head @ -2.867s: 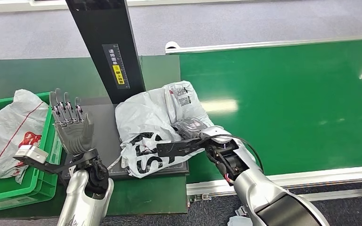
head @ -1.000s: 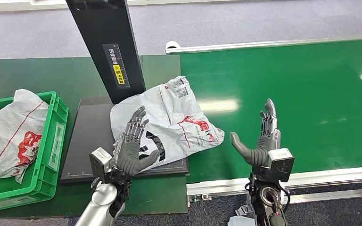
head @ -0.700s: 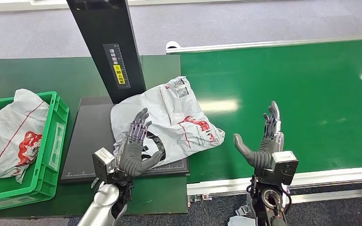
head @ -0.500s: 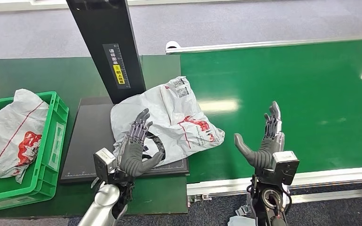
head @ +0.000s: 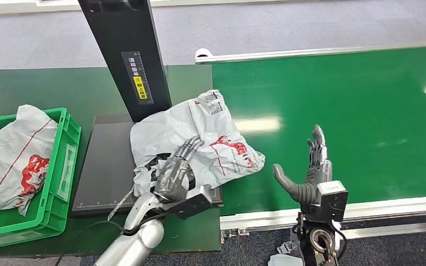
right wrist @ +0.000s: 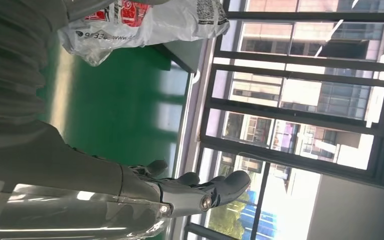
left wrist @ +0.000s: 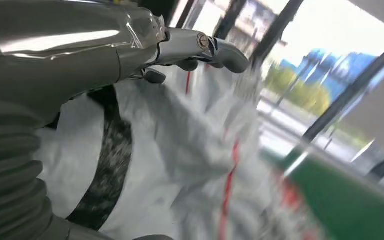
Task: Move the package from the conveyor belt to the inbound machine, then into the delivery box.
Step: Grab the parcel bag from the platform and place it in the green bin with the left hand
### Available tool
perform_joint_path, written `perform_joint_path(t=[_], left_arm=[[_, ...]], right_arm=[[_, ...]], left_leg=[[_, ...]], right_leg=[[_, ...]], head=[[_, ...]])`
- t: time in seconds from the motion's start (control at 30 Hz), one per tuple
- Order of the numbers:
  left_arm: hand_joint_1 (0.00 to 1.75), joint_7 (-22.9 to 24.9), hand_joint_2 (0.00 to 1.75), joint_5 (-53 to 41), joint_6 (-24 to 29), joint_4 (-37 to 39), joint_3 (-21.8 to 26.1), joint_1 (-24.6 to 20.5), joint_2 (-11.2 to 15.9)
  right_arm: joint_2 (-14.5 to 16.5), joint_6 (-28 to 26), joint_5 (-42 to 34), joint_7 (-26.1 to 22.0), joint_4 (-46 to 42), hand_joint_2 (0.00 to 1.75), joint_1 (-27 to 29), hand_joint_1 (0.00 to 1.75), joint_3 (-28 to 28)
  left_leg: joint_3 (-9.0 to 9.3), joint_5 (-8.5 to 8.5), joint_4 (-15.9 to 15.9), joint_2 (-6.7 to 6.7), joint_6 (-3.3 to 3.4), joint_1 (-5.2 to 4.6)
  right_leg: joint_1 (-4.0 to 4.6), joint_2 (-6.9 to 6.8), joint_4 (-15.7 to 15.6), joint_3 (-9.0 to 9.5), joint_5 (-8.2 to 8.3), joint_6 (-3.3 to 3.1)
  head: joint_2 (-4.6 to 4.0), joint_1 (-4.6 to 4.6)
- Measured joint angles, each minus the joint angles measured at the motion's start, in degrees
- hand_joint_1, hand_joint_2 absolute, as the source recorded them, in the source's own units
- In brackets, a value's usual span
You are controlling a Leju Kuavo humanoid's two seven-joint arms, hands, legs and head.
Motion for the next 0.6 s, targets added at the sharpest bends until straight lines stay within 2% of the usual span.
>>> perform_joint_path(t=[0.07,0.13,0.3,0.6], left_arm=[[0.00,5.6,1.75,-4.8,-2.2,3.1,-0.5,-0.8,0.0],[0.00,8.4,1.75,-8.2,-2.5,5.4,-0.7,-1.4,0.0],[0.00,9.4,1.75,-11.4,-4.1,7.5,-0.3,-2.6,-0.4],[0.00,9.5,1.75,-11.7,-4.8,8.1,0.7,-2.9,-0.9]], right_arm=[[0.6,0.9,0.9,0.0,-1.2,1.75,1.3,0.00,-1.2],[1.2,2.0,1.3,0.1,-2.5,1.75,2.5,0.00,-2.4],[2.1,3.3,1.8,0.2,-3.8,1.75,3.4,0.00,-4.2],[2.6,3.4,1.8,0.3,-4.0,1.75,3.5,0.00,-5.1]], left_leg=[[0.00,0.00,0.0,0.02,-0.01,0.00],[-0.01,-0.01,0.0,0.02,-0.01,0.01],[0.00,-0.02,0.0,0.02,-0.02,0.01],[0.21,-0.02,0.0,0.01,-0.02,0.01]], right_leg=[[0.00,0.02,0.0,-0.02,0.00,0.00],[0.01,0.03,0.0,-0.03,-0.01,-0.01],[0.01,0.02,0.0,0.03,-0.02,-0.01],[0.01,0.02,0.0,0.23,-0.01,-0.01]], head=[[0.00,-0.01],[0.00,-0.01],[0.00,0.00],[0.00,-0.01]])
